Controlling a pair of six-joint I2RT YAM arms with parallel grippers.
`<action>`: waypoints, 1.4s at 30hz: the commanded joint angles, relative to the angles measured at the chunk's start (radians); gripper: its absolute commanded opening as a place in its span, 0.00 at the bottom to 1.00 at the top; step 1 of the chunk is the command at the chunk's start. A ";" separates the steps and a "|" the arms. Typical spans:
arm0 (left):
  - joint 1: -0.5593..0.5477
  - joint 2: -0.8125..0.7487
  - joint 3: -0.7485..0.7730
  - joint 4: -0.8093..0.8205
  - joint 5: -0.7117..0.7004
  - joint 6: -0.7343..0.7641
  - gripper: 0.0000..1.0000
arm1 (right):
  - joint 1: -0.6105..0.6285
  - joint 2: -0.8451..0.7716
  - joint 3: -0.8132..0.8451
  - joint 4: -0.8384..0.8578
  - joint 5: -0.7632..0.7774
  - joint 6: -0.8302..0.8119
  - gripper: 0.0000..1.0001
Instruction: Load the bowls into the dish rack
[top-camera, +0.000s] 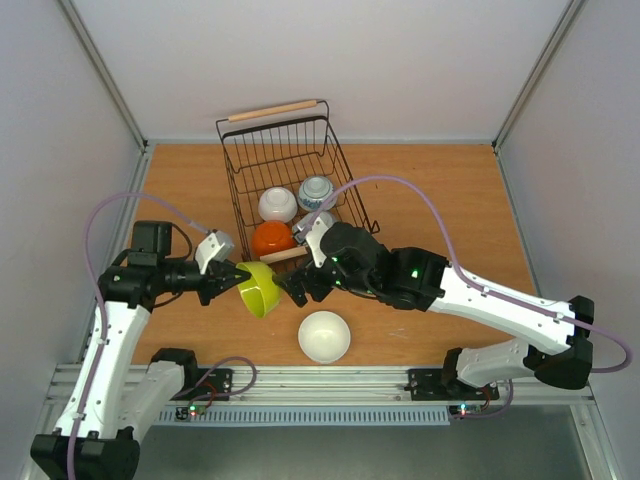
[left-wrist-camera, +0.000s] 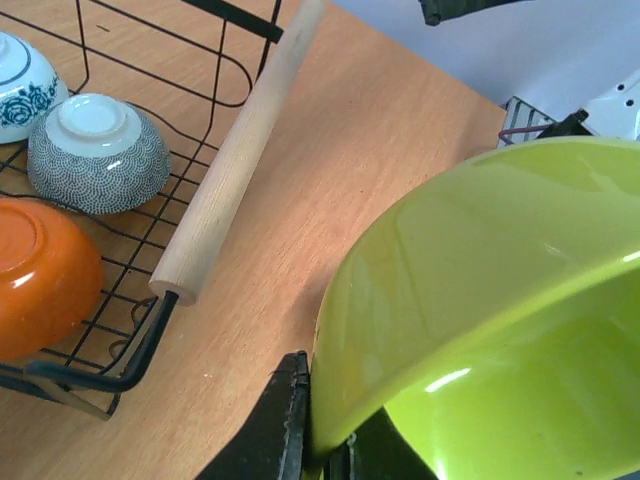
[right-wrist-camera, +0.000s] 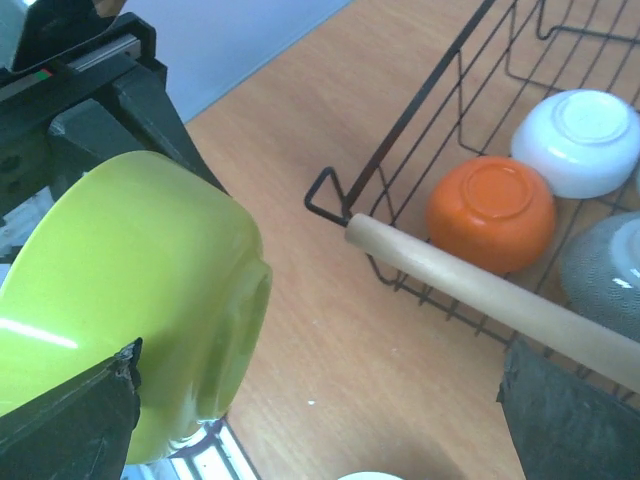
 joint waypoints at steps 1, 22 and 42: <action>-0.001 -0.014 0.039 -0.037 0.096 0.062 0.00 | -0.017 -0.004 -0.039 0.093 -0.166 0.056 0.99; -0.001 -0.035 0.024 0.006 0.062 0.027 0.00 | -0.025 -0.020 -0.157 0.336 -0.433 0.211 0.99; -0.001 -0.057 0.024 0.003 0.078 0.031 0.00 | -0.025 0.057 -0.129 0.381 -0.554 0.222 0.02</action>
